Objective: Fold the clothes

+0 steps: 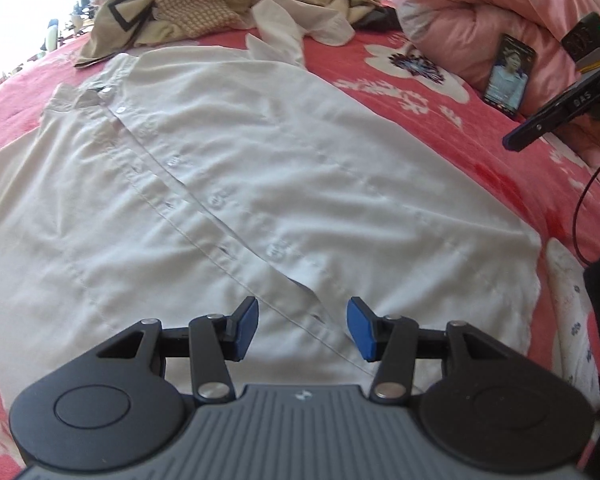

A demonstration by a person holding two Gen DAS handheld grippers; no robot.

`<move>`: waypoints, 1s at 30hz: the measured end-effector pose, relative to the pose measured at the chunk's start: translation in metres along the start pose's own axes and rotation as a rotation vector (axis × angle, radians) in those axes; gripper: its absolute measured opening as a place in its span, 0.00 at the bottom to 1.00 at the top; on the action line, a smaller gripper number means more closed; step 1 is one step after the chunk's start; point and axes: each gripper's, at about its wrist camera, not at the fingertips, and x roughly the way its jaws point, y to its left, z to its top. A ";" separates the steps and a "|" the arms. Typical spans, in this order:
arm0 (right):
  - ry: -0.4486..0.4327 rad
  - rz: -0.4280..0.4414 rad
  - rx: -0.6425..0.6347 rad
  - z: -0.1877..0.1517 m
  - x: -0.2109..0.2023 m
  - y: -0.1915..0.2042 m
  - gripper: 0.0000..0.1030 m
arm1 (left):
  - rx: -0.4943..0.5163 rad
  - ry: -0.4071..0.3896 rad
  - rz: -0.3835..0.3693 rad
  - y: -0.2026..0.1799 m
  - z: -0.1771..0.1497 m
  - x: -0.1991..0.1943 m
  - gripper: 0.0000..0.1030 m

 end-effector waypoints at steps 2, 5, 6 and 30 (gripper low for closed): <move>-0.040 0.007 -0.041 0.016 0.000 0.011 0.21 | -0.017 -0.011 0.017 0.007 0.004 0.000 0.49; -0.082 0.020 -0.105 0.043 0.004 0.031 0.21 | -0.038 -0.027 0.017 0.014 0.009 -0.001 0.49; -0.091 0.031 -0.122 0.053 0.006 0.038 0.21 | -0.039 -0.034 0.016 0.016 0.011 -0.001 0.49; -0.152 -0.144 -0.559 0.340 0.205 0.143 0.26 | -0.296 -0.089 0.044 0.092 0.054 0.046 0.50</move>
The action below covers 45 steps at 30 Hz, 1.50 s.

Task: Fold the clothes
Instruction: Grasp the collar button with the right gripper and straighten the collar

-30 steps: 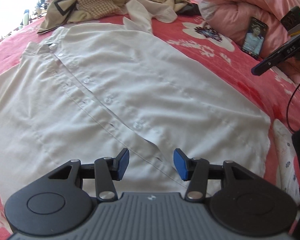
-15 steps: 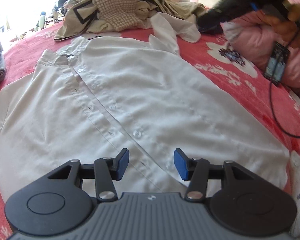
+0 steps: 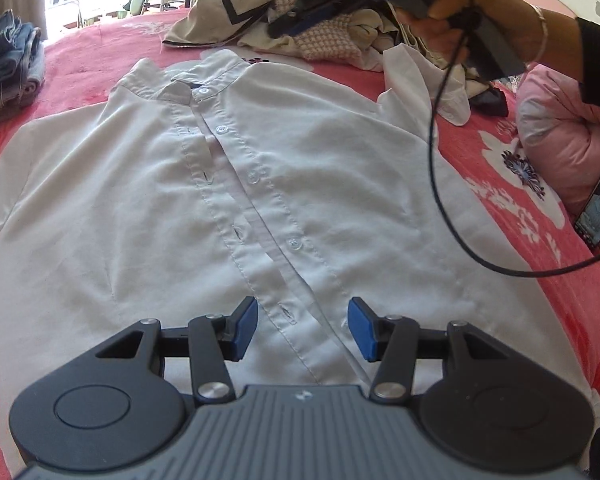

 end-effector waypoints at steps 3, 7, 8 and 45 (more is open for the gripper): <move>0.013 0.028 -0.114 0.011 0.021 0.018 0.26 | 0.000 0.006 -0.010 0.000 0.001 0.003 0.50; 0.071 0.043 -0.318 0.018 0.050 0.046 0.26 | 0.021 0.007 -0.005 -0.004 0.001 0.005 0.50; 0.086 0.053 -0.327 0.019 0.055 0.050 0.26 | 0.022 0.007 -0.005 -0.004 0.001 0.005 0.50; 0.068 -0.076 0.001 0.008 0.112 0.057 0.02 | 0.001 0.010 -0.013 -0.003 -0.002 0.006 0.51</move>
